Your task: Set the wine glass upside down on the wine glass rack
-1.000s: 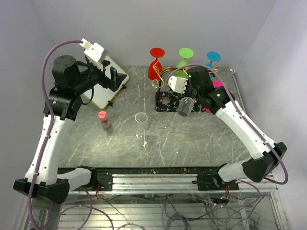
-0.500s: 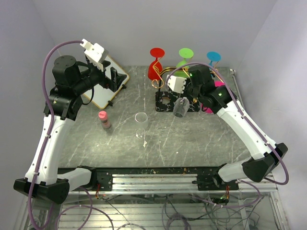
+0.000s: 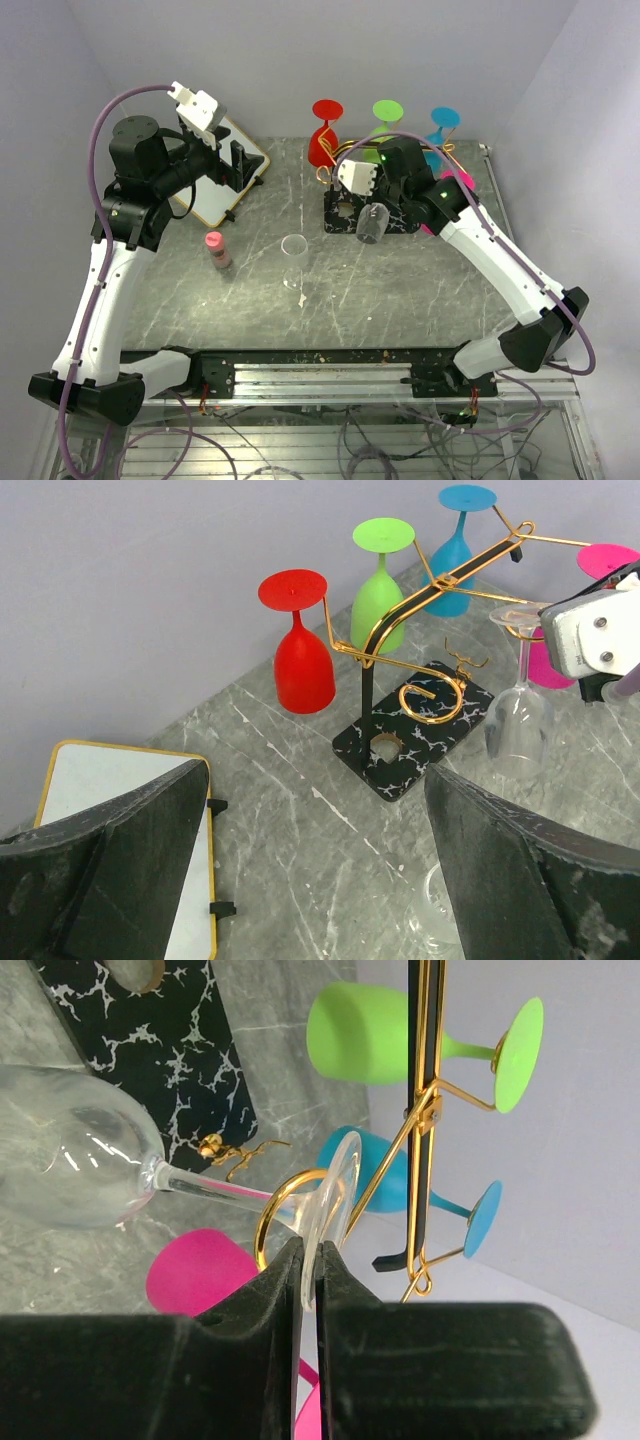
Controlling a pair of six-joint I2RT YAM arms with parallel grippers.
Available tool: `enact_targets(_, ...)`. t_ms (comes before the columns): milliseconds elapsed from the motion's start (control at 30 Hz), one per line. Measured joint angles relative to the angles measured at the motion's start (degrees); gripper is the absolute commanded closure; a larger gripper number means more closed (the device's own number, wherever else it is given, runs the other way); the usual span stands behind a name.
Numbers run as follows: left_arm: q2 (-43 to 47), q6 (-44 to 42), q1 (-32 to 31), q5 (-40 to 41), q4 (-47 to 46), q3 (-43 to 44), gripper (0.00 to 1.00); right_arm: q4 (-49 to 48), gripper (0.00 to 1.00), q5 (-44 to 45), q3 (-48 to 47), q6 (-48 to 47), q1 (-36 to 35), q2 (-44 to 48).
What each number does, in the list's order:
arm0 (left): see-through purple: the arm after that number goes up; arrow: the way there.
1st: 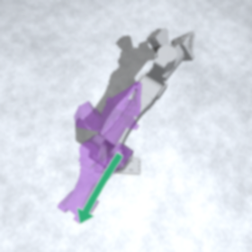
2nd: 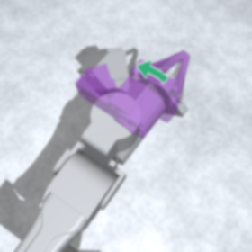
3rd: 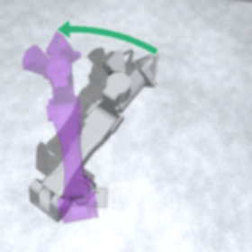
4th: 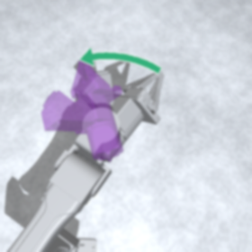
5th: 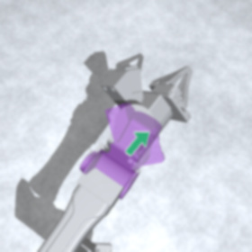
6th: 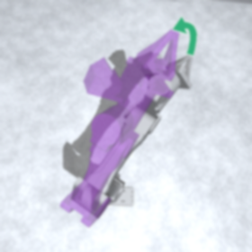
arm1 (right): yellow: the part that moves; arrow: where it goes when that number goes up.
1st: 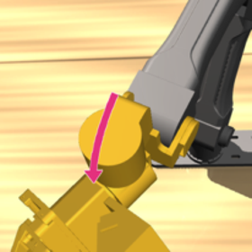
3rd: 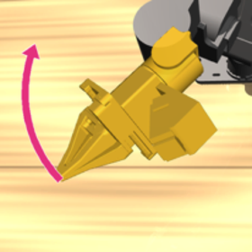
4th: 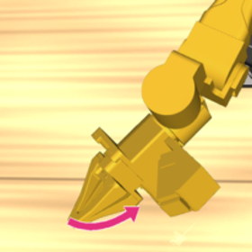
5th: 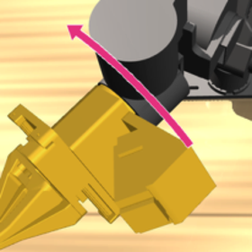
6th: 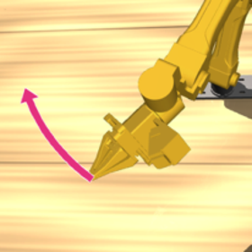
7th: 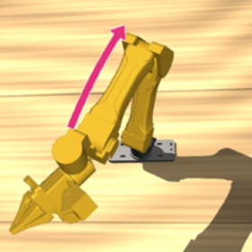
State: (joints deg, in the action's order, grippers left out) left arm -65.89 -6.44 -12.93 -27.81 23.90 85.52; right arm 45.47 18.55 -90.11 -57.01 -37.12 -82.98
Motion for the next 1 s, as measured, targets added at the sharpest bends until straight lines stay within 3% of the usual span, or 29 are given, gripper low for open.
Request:
enact_targets(233, 0.0, -0.2, 0.0, 0.0, 0.0, -0.1, 0.0, -0.2, 0.82, -1.4, 0.0, 0.7, -1.2, -0.2)
enact_targets(600, 0.0, -0.2, 0.0, 0.0, 0.0, -0.3, 0.0, 0.0, 0.85, -4.9, -0.1, 1.9, -1.4, -0.2)
enact_targets(1000, 0.0, -1.6, 0.0, -0.7, 0.4, -1.7, 0.01, 1.7, 0.65, -8.0, -0.4, 2.6, -1.4, -0.2)
